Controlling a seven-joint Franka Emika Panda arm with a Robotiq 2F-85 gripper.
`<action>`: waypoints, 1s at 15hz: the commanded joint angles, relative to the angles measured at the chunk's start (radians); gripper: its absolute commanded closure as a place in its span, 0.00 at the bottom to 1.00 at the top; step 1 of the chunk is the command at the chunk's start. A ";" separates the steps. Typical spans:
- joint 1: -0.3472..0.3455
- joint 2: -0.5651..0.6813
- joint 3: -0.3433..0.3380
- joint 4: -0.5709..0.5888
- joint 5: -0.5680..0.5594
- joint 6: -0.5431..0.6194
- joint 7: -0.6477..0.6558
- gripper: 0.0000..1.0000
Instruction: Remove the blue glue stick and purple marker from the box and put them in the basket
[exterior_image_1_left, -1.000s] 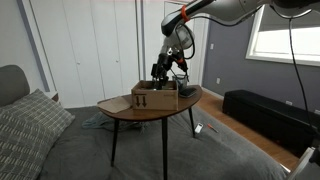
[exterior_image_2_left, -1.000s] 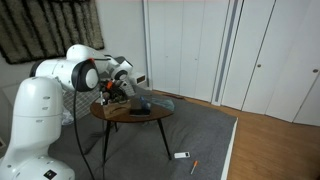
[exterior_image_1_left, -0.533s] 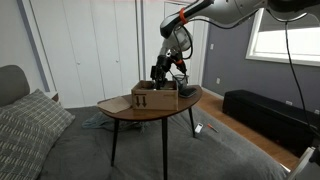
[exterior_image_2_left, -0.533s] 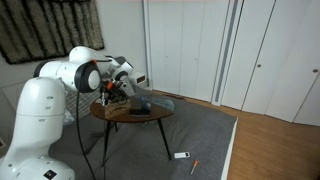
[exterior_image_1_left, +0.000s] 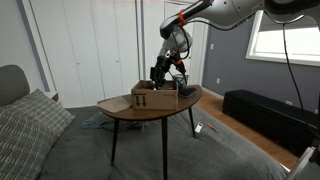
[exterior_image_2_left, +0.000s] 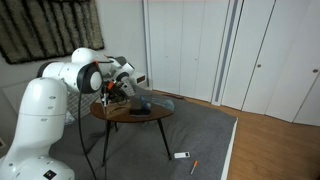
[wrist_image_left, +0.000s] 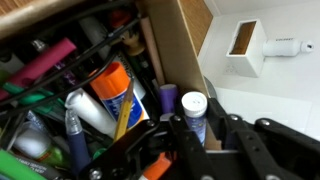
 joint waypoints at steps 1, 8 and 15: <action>-0.016 0.030 0.015 0.039 0.037 -0.015 0.020 0.75; -0.030 0.002 0.021 0.036 0.075 -0.048 0.008 0.93; -0.085 -0.147 -0.004 -0.029 0.154 -0.174 -0.020 0.93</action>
